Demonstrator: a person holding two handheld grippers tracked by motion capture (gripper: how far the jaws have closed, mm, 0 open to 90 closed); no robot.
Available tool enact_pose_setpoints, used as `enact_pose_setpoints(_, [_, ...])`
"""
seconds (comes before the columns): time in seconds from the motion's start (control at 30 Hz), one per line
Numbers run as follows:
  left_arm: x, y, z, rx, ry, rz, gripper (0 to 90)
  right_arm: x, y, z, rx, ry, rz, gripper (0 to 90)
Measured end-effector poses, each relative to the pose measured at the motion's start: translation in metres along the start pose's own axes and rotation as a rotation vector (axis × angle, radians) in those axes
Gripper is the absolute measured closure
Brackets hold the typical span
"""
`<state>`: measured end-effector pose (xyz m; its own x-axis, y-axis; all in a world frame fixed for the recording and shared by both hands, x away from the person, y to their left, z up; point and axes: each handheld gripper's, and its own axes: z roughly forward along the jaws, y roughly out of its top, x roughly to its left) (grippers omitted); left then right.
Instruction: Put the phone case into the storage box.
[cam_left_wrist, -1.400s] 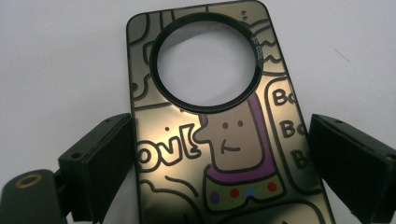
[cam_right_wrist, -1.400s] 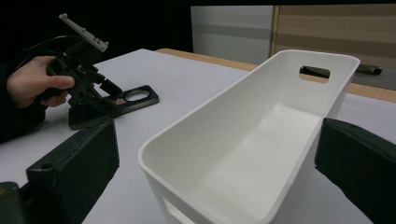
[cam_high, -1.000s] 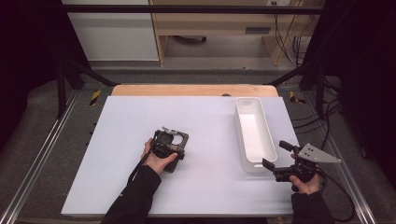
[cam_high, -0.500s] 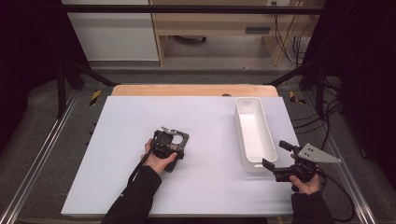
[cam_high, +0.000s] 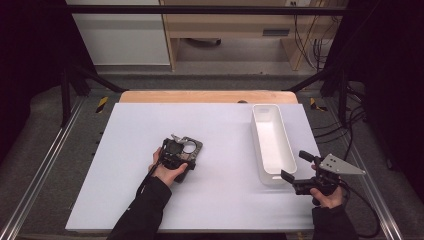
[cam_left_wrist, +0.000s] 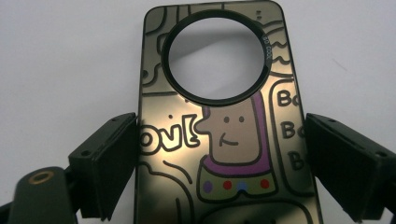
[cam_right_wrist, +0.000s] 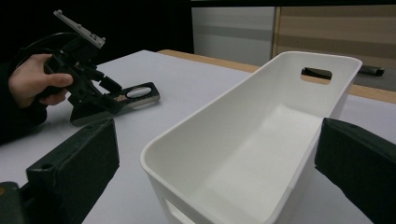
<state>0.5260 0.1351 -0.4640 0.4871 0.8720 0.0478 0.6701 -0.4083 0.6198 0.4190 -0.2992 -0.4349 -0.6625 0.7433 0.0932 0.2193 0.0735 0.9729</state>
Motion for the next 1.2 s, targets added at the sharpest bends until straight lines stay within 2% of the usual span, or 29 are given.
enact_pose_setpoints(0.4, [0.001, 0.003, -0.021, -0.055, -0.055, 0.01, 11.4, 0.0, 0.0, -0.001, 0.0, 0.004, -0.002, 0.3])
enact_pose_setpoints(1.0, [-0.005, 0.002, -0.052, -0.14, -0.152, 0.079, 11.4, 0.002, 0.002, -0.001, 0.002, 0.025, -0.014, 0.3])
enact_pose_setpoints(1.2, [-0.008, 0.001, -0.06, -0.172, -0.193, 0.118, 11.4, 0.004, 0.003, 0.0, 0.007, 0.033, -0.019, 0.3])
